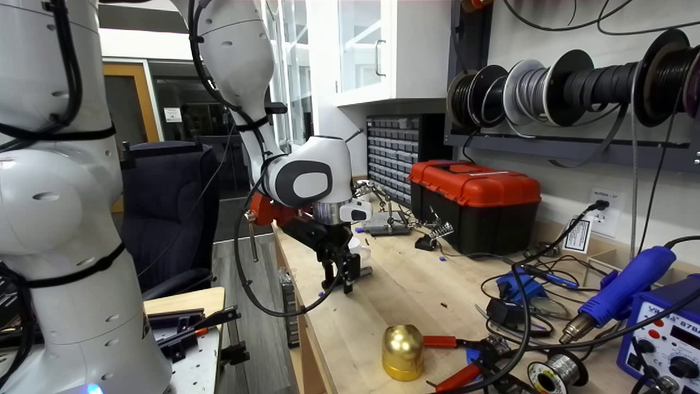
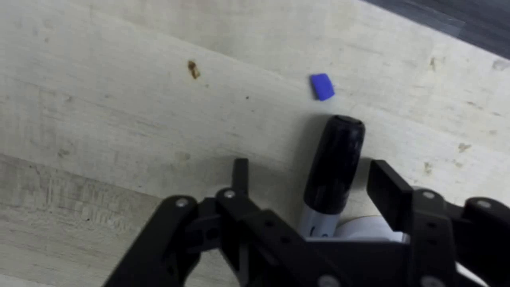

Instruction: Pick up the marker and put it in the cup

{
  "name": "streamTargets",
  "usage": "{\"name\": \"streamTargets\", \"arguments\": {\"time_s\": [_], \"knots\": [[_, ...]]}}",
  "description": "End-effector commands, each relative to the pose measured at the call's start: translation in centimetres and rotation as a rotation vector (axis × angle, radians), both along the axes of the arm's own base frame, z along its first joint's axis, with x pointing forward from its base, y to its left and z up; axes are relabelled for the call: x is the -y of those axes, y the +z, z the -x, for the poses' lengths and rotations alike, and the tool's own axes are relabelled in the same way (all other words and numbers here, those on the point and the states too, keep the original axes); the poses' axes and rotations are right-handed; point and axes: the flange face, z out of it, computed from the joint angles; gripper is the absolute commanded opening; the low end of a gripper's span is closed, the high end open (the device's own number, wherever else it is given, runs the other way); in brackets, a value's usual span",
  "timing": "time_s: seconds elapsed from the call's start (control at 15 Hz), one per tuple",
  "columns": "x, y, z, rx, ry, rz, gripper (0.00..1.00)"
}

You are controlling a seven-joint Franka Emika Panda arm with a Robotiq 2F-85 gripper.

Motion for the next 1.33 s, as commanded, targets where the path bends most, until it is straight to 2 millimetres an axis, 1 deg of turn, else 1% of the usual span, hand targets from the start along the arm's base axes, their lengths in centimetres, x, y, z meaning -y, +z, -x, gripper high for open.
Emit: {"name": "streamTargets", "arguments": {"time_s": [0.0,0.33,0.4,0.47,0.53,0.67,0.87,1.07,1.27], "knots": [[0.2,-0.1,0.2,0.003,-0.044,0.005,0.47],[0.4,0.3,0.1,0.005,-0.074,0.007,0.16],[0.5,0.5,0.1,0.006,-0.077,0.012,0.08],[0.6,0.6,0.1,0.007,-0.081,0.014,0.04],[0.7,0.9,0.1,0.008,-0.085,0.018,0.07],[1.0,1.4,0.0,0.009,-0.089,0.029,0.07],[1.9,2.3,-0.2,0.016,-0.093,0.067,0.07],[2.7,3.6,-0.6,0.020,-0.098,0.112,0.07],[2.8,5.1,-1.2,0.012,-0.102,0.136,0.07]]}}
